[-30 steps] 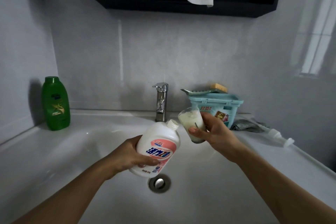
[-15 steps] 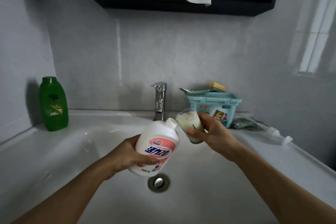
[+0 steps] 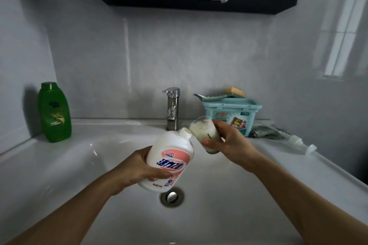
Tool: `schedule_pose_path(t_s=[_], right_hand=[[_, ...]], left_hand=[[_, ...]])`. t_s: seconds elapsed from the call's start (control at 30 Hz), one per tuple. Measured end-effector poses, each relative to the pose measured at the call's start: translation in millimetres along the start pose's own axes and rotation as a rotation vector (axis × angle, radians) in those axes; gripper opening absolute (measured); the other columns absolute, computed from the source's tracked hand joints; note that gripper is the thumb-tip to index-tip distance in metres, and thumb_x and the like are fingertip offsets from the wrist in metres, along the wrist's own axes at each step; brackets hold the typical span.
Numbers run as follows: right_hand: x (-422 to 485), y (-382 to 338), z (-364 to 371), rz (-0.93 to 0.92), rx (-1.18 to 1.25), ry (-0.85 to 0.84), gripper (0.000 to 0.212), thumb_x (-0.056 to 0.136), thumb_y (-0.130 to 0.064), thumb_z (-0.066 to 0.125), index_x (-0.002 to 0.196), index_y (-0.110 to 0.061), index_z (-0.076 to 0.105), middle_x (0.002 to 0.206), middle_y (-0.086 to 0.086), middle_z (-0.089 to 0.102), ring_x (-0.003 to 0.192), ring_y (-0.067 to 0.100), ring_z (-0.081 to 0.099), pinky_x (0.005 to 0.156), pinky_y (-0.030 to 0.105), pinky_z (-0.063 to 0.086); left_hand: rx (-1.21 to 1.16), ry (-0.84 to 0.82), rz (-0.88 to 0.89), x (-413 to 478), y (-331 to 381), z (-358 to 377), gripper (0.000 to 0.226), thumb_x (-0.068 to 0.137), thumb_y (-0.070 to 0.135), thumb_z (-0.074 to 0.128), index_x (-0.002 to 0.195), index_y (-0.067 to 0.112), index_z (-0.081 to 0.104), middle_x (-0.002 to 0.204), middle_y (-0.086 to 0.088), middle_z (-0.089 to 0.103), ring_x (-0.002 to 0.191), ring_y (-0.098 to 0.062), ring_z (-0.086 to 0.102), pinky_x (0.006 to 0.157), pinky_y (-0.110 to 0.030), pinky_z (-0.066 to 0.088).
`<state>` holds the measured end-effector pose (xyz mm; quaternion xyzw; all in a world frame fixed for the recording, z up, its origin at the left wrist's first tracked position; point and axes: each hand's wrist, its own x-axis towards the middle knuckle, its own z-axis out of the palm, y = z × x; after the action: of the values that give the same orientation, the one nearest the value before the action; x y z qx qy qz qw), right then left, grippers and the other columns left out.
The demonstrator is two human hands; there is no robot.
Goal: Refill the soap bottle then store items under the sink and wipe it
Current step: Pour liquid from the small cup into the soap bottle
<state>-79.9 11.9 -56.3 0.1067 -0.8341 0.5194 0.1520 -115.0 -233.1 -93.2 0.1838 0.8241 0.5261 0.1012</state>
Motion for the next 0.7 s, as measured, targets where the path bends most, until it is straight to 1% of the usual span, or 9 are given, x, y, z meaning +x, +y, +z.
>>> schedule_pose_path(t_s=[0.23,0.43,0.57,0.7], right_hand=[[-0.5,-1.8,-0.5,0.006,-0.001,0.009,0.042,0.081,-0.014,0.07,0.118,-0.019,0.053,0.102,-0.001,0.061,0.091,0.01,0.059,0.062,0.016,0.051],[-0.8,-3.4,0.0,-0.008,-0.011,0.016,0.043,0.08,-0.013,0.071,0.12,-0.019,0.053,0.102,-0.001,0.061,0.088,0.008,0.058,0.058,0.013,0.049],[-2.9,-5.1,-0.8,-0.006,-0.041,0.014,0.042,0.081,-0.015,0.07,0.119,-0.02,0.052,0.101,-0.004,0.06,0.089,0.008,0.058,0.059,0.014,0.051],[-3.4,-5.8,-0.6,-0.007,-0.056,0.022,0.042,0.081,-0.016,0.07,0.119,-0.021,0.052,0.1,-0.005,0.059,0.089,0.007,0.057,0.057,0.011,0.049]], left_hand=[[-0.001,0.013,0.01,1.0,-1.0,0.1,0.042,0.063,0.012,0.087,0.1,0.023,0.068,0.087,0.005,0.076,0.08,-0.013,0.07,0.06,-0.021,0.052],[-0.005,0.007,0.013,1.0,-1.6,-0.5,0.043,0.063,0.013,0.087,0.1,0.023,0.068,0.087,0.005,0.076,0.08,-0.012,0.071,0.06,-0.019,0.052],[-0.01,0.011,0.009,1.5,-2.6,-0.5,0.043,0.062,0.012,0.087,0.1,0.023,0.068,0.088,0.005,0.076,0.084,-0.015,0.071,0.064,-0.023,0.053],[-0.009,0.014,0.009,3.0,-3.4,-0.7,0.045,0.061,0.014,0.087,0.101,0.024,0.068,0.089,0.004,0.076,0.086,-0.018,0.07,0.064,-0.025,0.053]])
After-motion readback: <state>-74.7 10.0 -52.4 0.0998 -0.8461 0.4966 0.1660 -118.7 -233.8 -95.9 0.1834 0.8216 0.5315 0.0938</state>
